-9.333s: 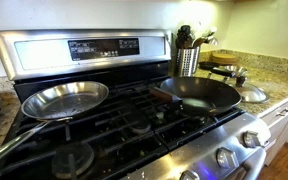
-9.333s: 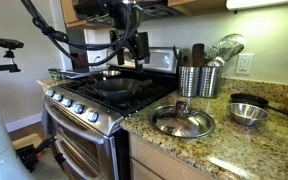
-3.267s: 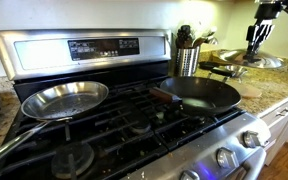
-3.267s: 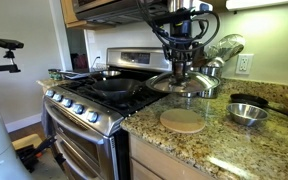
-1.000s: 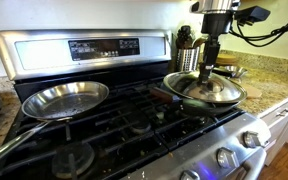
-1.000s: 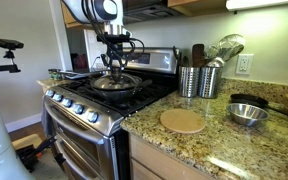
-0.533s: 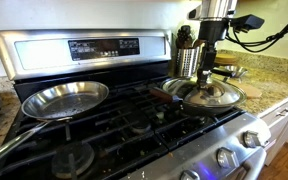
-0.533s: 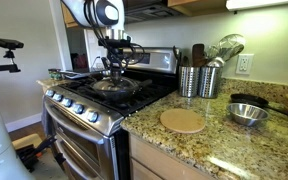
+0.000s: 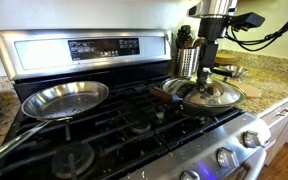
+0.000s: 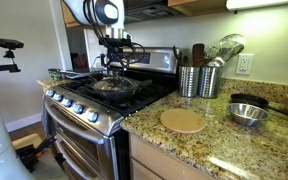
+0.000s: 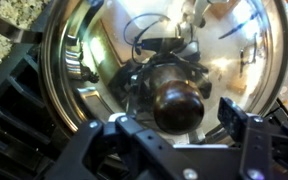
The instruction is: Get the lid from the countertop and place it on the pot that is on the right front plate of the stove
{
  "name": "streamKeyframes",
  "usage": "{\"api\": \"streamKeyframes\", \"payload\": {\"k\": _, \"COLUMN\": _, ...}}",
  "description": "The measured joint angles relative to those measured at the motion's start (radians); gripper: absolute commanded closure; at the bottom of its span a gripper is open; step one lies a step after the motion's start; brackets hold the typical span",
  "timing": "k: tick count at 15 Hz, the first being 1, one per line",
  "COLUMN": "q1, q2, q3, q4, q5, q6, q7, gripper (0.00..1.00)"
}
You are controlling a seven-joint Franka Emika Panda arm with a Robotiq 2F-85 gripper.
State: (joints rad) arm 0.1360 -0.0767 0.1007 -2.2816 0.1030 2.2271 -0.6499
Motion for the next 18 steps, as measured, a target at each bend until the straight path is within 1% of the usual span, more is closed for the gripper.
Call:
{"api": "streamKeyframes", "payload": {"k": 9, "q1": 0.0, "q2": 0.0, "q3": 0.0, "q4": 0.0, "q5": 0.0, "q6": 0.0, "q7": 0.0, "gripper": 0.16}}
{"api": "streamKeyframes", "payload": {"k": 10, "q1": 0.0, "q2": 0.0, "q3": 0.0, "q4": 0.0, "q5": 0.0, "q6": 0.0, "q7": 0.0, "gripper": 0.04}}
{"api": "streamKeyframes", "payload": {"k": 12, "q1": 0.0, "q2": 0.002, "q3": 0.0, "q4": 0.001, "q5": 0.0, "q6": 0.0, "q7": 0.0, "gripper": 0.0}}
{"api": "streamKeyframes", "payload": {"k": 15, "q1": 0.0, "q2": -0.002, "q3": 0.001, "q4": 0.011, "q5": 0.0, "q6": -0.001, "q7": 0.0, "gripper": 0.0}}
{"api": "streamKeyframes", "payload": {"k": 18, "q1": 0.002, "q2": -0.047, "q3": 0.004, "q4": 0.015, "q5": -0.001, "q6": -0.008, "q7": 0.0, "gripper": 0.0}}
